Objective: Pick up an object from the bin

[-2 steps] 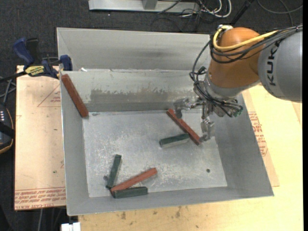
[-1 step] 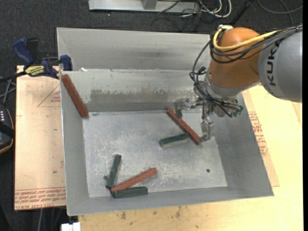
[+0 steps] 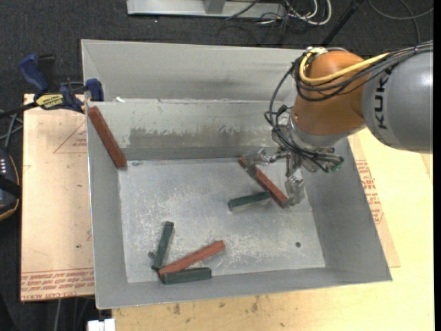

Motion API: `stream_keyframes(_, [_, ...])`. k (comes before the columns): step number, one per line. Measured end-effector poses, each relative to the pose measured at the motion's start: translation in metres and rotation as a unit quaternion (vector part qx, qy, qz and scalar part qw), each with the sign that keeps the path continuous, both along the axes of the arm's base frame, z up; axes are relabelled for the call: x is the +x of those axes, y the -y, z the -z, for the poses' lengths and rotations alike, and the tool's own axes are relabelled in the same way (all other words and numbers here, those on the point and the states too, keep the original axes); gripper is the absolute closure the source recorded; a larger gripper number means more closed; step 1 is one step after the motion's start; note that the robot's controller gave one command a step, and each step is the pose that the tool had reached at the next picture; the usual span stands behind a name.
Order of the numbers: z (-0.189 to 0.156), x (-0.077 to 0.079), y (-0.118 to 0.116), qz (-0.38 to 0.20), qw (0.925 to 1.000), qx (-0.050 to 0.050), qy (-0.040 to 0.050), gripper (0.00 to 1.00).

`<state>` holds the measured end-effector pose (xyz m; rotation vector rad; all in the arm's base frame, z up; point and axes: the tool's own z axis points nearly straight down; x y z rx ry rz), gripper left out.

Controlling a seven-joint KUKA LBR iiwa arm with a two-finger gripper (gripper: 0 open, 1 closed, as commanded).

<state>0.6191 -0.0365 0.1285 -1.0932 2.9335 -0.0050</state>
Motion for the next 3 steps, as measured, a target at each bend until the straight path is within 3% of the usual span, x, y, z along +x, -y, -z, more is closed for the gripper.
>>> stream_keyframes(1, [0.042, -0.034, -0.01, -0.158, 0.9875, 0.0, -0.0057, 0.0])
stream_keyframes(2, [0.052, -0.035, -0.018, -0.229, 0.9733, -0.001, -0.0054, 0.0])
stream_keyframes(3, [0.013, -0.005, -0.032, -0.283, 0.9592, 0.0, -0.0073, 0.0])
